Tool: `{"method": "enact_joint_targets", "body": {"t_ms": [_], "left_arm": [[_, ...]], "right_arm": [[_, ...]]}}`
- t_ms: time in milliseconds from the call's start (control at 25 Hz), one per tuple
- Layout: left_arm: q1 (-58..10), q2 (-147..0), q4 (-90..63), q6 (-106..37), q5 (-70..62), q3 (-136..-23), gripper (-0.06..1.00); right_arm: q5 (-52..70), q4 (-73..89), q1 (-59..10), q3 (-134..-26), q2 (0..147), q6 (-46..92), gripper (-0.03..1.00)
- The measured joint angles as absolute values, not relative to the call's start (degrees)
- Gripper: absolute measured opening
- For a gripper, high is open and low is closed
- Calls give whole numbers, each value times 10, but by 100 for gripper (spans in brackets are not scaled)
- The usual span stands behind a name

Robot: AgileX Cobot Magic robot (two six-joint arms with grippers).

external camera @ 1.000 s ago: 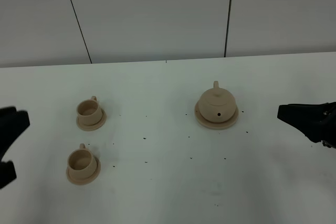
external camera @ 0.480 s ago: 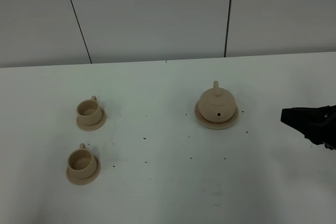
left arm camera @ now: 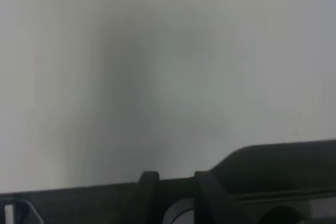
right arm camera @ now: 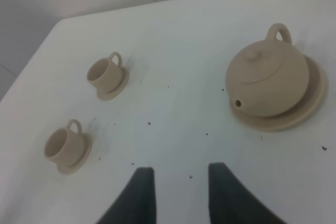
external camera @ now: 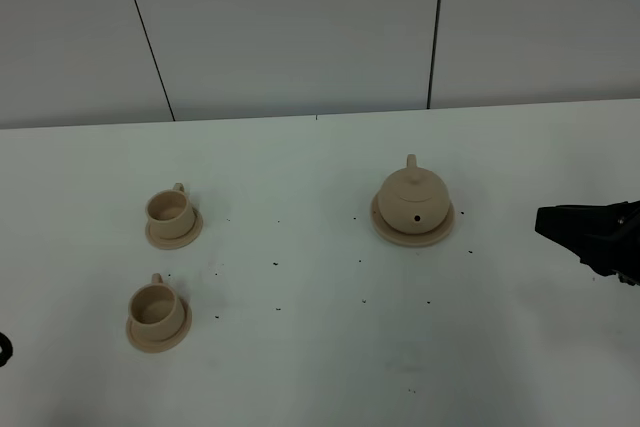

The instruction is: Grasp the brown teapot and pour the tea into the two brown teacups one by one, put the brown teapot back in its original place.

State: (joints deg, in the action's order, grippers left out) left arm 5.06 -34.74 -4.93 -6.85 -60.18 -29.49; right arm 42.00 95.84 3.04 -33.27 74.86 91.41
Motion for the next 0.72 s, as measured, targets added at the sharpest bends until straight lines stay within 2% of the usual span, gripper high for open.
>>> {"method": "enact_joint_targets", "body": {"t_ms": [280,720], "left_arm": [[51,-317,-34,-45,-599,-295,23],[51,-77,-34,-45,-597,-294,23]], "right_arm": [[418,951,30,-333,749,914,24],[420,942,30,-333,749,914,24]]}}
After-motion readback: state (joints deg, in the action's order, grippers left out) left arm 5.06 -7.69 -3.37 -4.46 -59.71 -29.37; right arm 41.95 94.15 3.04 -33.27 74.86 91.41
